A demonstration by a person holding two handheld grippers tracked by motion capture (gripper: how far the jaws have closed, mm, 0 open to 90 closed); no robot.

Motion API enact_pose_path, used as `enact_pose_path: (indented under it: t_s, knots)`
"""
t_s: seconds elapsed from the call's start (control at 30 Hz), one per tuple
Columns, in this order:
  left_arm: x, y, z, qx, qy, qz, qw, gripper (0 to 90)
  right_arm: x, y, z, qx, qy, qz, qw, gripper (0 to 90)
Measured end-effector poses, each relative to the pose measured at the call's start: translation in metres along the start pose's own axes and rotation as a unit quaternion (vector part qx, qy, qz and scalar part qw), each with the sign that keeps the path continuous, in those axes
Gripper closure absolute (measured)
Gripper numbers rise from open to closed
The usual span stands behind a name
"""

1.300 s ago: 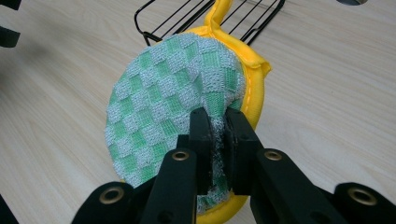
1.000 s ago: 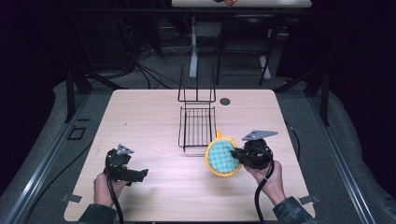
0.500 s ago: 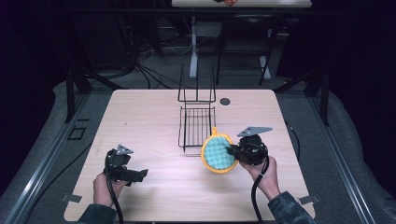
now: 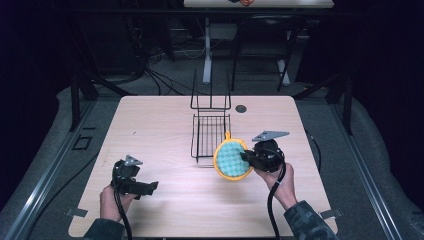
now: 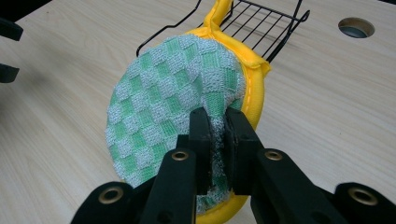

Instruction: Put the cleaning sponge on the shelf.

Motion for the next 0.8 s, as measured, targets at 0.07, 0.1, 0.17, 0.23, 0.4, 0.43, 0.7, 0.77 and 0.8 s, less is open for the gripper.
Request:
enact_pose_path:
  t_s: [0.07, 0.1, 0.17, 0.23, 0.4, 0.43, 0.7, 0.77, 0.8]
  knots:
    - [0.000, 0.000, 0.000, 0.001, 0.000, 0.000, 1.0000, 3.5, 0.000, 0.000, 0.002, 0.001, -0.003, 0.000, 1.0000, 83.0]
    - [0.000, 0.000, 0.000, 0.001, 0.000, 0.000, 1.0000, 3.6, 0.001, 0.000, 0.004, -0.001, -0.007, 0.001, 1.0000, 82.9]
    - [0.000, -0.001, 0.000, 0.000, 0.000, 0.000, 1.0000, 3.6, 0.001, 0.000, 0.006, -0.003, -0.008, 0.000, 1.0000, 83.0]
    - [0.000, -0.001, 0.000, 0.000, 0.000, 0.000, 1.0000, 3.5, 0.002, 0.000, 0.008, -0.001, -0.011, 0.000, 0.9999, 83.0]
    - [0.000, -0.001, 0.000, 0.001, 0.000, -0.002, 1.0000, 3.5, 0.005, 0.001, 0.012, -0.003, -0.015, 0.000, 0.9999, 83.1]
    - [0.000, -0.001, 0.000, 0.000, 0.001, -0.001, 1.0000, 3.6, 0.005, 0.001, 0.012, -0.001, -0.016, 0.000, 0.9999, 83.0]
    - [0.000, 0.000, 0.000, 0.000, 0.002, 0.001, 1.0000, 3.6, 0.009, -0.001, 0.018, -0.001, -0.023, -0.006, 0.9997, 83.0]
    - [0.001, -0.001, 0.000, -0.001, 0.002, 0.001, 1.0000, 3.6, 0.009, -0.003, 0.019, -0.001, -0.027, -0.010, 0.9996, 83.0]
    - [0.001, -0.001, 0.000, 0.000, 0.002, 0.000, 1.0000, 3.6, 0.010, -0.003, 0.019, 0.003, -0.029, -0.010, 0.9995, 83.0]
Point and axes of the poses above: each handheld gripper's, and its own axes: x roughly forward along the jaws, z roughly out of its top, y roughly to its left, the point moved 1 cm from there along x, roughly forward along the jaws, and after that the axes turned 9 degrees about z, right-handed, at the moved point
